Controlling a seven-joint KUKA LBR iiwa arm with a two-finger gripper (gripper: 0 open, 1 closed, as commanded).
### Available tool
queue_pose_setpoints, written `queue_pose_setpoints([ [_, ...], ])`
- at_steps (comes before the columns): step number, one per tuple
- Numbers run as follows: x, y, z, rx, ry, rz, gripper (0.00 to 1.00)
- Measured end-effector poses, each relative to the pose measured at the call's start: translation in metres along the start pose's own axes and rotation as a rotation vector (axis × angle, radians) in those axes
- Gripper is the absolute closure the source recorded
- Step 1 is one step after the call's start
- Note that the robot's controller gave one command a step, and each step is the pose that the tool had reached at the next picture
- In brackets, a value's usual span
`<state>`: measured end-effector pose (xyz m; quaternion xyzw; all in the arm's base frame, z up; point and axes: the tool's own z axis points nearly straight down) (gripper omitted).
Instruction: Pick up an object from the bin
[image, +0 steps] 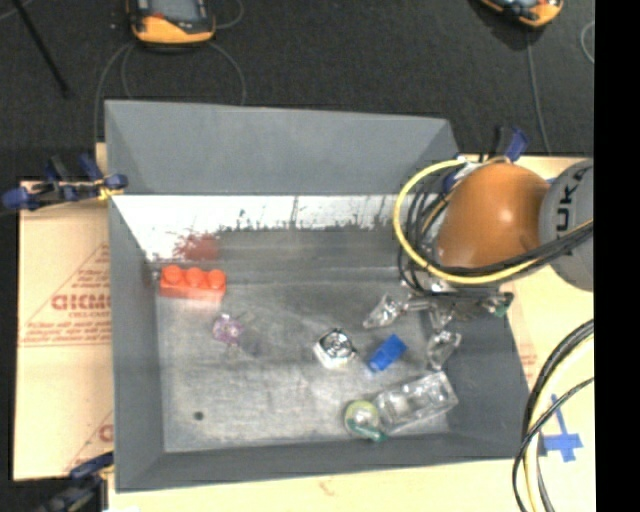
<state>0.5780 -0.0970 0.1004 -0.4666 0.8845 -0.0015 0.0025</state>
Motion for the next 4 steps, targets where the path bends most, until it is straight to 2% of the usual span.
queue_pose_setpoints([
  [1,-0.019,-0.003,0.026,0.01,-0.003,-0.349,0.0],
  [2,-0.025,0.008,0.025,0.01,0.0,-0.486,0.0],
  [3,-0.03,0.009,0.023,0.01,-0.008,-0.486,1.0],
  [4,-0.029,0.007,0.006,-0.001,0.001,-0.477,1.0],
])
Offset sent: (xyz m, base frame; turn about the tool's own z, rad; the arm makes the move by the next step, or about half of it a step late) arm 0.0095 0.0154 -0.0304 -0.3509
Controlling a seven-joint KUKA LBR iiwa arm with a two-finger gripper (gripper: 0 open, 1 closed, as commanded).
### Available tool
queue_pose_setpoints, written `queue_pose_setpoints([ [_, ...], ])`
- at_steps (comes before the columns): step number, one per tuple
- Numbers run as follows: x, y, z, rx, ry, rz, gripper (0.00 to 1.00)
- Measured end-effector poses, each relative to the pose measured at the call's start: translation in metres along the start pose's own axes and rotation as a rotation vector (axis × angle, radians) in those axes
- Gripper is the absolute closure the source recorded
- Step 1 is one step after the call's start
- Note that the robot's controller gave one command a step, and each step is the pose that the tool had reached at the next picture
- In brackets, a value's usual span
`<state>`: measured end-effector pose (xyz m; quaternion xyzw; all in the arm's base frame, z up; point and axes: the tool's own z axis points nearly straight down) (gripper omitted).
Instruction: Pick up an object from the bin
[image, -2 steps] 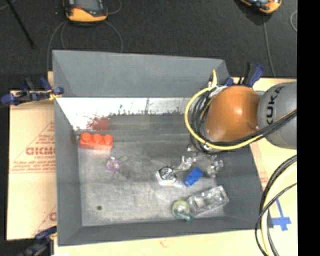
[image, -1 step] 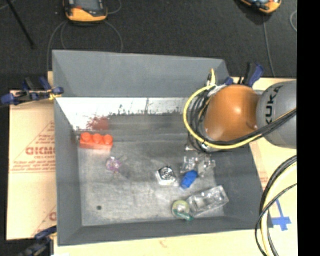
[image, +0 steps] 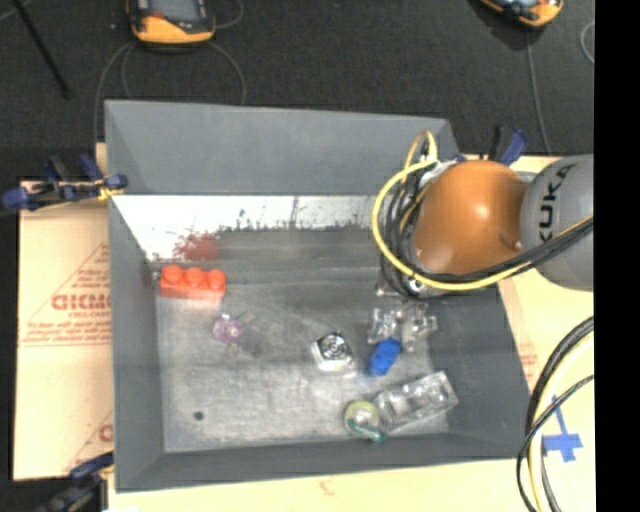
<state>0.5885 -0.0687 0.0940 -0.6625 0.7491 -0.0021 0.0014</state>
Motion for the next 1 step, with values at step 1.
queue_pose_setpoints([
  [1,0.0015,-0.0017,-0.0278,0.0,0.0,0.008,1.0],
])
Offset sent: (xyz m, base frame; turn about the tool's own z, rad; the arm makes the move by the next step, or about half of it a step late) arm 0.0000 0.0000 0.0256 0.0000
